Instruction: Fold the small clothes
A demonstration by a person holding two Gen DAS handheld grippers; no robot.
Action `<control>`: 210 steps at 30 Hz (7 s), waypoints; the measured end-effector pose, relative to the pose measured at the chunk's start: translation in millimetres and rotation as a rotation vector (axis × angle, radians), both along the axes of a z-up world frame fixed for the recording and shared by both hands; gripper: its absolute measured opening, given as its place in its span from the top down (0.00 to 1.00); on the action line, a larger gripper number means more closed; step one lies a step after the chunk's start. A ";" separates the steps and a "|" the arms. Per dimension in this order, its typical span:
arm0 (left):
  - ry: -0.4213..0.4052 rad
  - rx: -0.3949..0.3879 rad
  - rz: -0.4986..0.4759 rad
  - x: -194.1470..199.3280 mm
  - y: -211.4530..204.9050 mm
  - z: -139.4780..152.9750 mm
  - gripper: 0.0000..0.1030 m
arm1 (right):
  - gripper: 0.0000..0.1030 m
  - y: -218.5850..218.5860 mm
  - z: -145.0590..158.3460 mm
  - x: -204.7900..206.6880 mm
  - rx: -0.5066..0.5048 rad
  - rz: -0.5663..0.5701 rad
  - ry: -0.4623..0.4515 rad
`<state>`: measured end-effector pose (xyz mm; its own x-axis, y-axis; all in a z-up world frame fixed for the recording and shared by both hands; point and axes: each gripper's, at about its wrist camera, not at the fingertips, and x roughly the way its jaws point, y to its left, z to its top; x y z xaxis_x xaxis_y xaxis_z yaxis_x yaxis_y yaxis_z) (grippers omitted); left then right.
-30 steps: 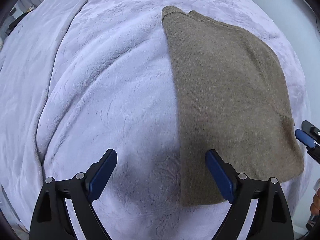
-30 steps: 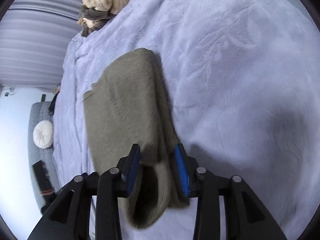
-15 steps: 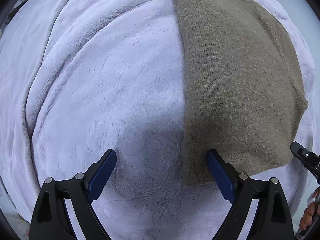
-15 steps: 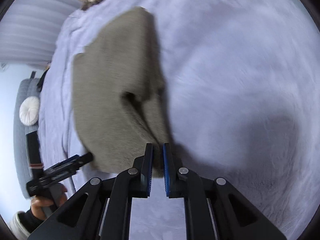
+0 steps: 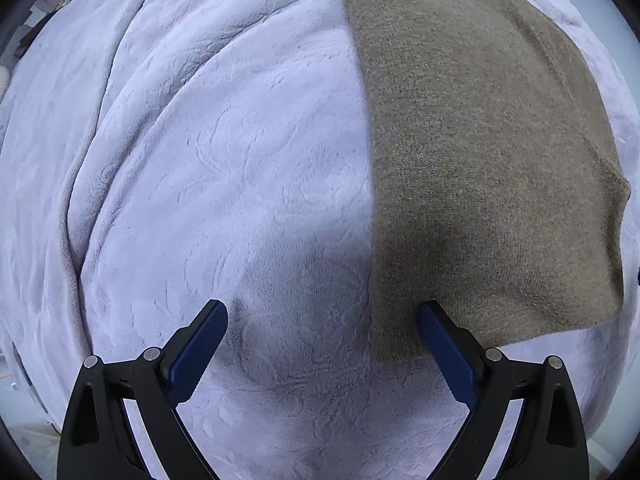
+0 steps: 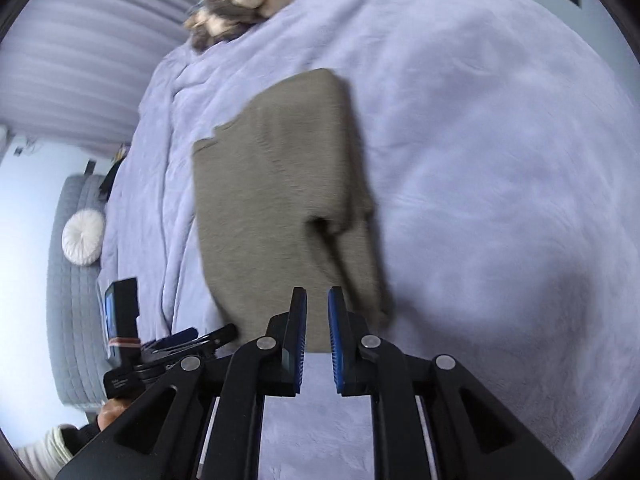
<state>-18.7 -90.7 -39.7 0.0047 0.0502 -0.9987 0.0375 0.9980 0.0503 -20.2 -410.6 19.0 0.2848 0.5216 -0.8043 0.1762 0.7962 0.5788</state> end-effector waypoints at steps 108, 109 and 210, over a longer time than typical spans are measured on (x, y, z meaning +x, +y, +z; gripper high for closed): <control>-0.045 -0.498 -0.003 94.6 7.2 7.7 0.01 | 0.22 20.6 -50.9 122.0 0.107 0.243 0.020; -0.044 -0.504 -0.001 94.6 8.3 6.8 0.01 | 0.22 22.7 -49.1 121.9 0.090 0.263 0.009; -0.089 -0.261 -0.037 -78.9 146.0 72.2 0.67 | 0.84 195.6 -15.5 -38.2 -0.214 0.130 0.251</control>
<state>-97.6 55.4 32.5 0.0900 -0.2105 -0.9734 0.0810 0.9757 -0.2035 -58.4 -214.9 3.5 0.0065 0.3526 -0.9358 0.1810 0.9199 0.3479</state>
